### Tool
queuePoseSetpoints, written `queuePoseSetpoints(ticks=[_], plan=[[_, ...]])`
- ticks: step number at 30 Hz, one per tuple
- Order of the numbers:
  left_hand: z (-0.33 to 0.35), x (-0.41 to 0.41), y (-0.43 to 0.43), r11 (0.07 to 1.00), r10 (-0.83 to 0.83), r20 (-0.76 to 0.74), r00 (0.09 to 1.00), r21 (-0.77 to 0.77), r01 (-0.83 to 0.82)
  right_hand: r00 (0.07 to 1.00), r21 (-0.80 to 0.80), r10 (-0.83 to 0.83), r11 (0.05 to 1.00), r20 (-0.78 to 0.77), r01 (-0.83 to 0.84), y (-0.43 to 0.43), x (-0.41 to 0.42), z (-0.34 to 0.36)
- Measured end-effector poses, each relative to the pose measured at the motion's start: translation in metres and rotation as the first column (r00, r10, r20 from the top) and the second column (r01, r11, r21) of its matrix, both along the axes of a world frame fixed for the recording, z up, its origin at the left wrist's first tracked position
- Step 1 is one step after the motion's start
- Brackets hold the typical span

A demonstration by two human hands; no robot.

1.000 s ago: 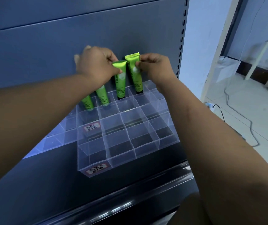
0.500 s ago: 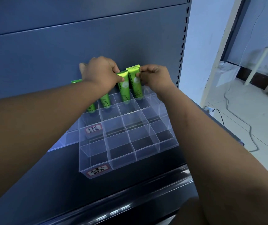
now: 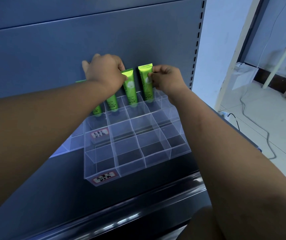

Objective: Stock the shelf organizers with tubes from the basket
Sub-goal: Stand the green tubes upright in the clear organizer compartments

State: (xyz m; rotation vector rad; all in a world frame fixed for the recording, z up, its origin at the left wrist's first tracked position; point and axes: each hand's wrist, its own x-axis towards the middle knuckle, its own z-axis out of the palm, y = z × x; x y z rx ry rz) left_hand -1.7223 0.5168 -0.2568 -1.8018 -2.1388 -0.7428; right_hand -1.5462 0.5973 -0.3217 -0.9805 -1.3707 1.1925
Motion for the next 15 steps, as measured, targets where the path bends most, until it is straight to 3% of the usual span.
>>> queuePoseSetpoints(ticks=[15], plan=[[-0.0031,0.0003,0.0036,1.0,-0.003,0.002,1.0,0.018,0.003,0.999,0.012,0.03,0.999,-0.011,-0.03,-0.0049,0.0026,0.0063]])
